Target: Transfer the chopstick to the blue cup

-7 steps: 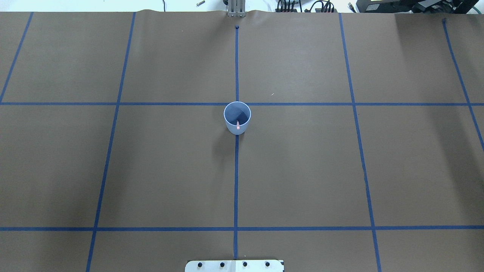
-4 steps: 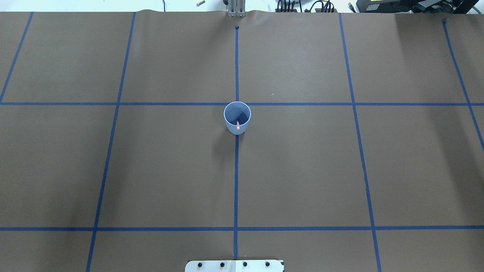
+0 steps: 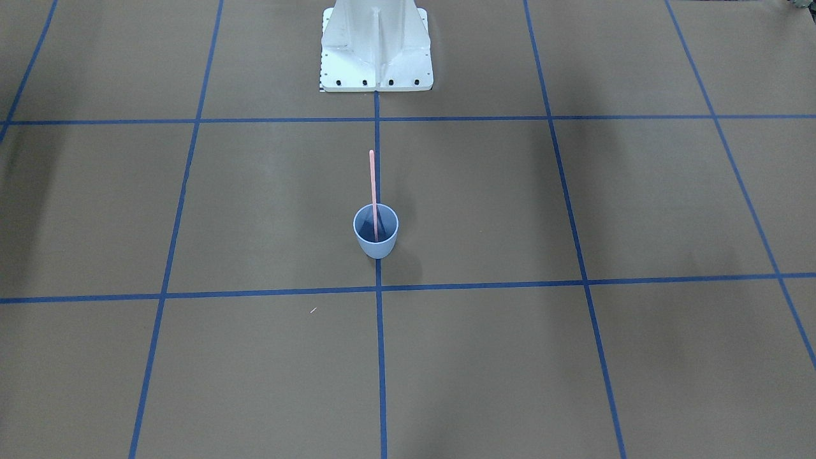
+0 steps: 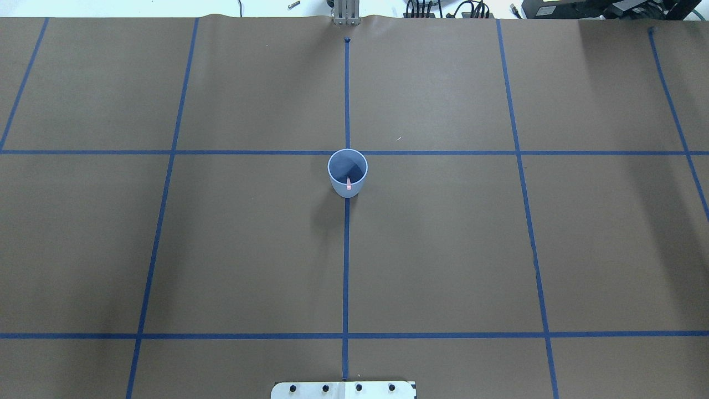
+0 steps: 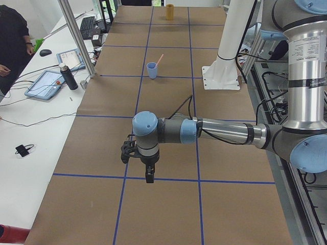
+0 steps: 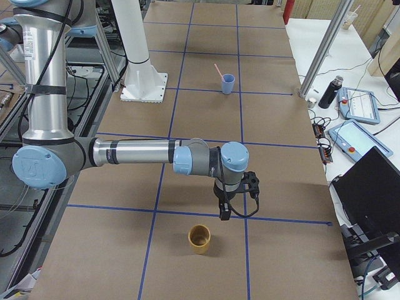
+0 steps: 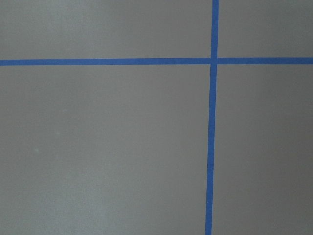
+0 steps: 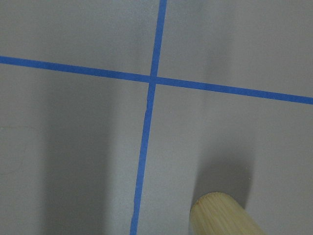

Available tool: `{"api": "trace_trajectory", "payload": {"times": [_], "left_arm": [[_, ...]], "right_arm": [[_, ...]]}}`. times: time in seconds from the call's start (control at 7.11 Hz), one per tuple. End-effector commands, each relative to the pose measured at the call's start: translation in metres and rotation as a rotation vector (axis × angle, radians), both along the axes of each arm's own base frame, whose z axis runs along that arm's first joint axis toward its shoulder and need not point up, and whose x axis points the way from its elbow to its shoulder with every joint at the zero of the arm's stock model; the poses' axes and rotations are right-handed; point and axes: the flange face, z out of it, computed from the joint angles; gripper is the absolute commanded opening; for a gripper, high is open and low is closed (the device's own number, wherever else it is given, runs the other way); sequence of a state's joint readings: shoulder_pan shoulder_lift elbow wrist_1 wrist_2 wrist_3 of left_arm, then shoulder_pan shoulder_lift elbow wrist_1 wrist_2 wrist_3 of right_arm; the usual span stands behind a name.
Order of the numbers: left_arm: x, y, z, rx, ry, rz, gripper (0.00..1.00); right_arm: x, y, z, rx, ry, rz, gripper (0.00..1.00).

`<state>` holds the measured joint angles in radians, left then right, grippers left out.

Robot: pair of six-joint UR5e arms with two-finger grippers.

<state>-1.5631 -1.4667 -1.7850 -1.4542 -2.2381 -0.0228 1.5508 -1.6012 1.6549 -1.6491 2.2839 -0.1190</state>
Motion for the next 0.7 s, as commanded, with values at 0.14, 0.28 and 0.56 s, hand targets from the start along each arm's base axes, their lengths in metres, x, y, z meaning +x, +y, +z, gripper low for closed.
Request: {"api": "trace_trajectory", "payload": {"times": [0.14, 0.28, 0.56], "left_arm": [[0.0, -0.0006, -0.0008, 0.002, 0.0, 0.0, 0.99], [0.0, 0.0, -0.0009, 0.002, 0.0, 0.0, 0.99], [0.0, 0.0, -0.0009, 0.002, 0.0, 0.0, 0.99]], "right_arm": [[-0.0006, -0.0004, 0.0003, -0.002, -0.008, 0.001, 1.0], [-0.0006, -0.0003, 0.0004, -0.004, -0.008, 0.001, 1.0], [-0.0006, -0.0004, -0.0003, -0.002, -0.008, 0.001, 1.0]]}}
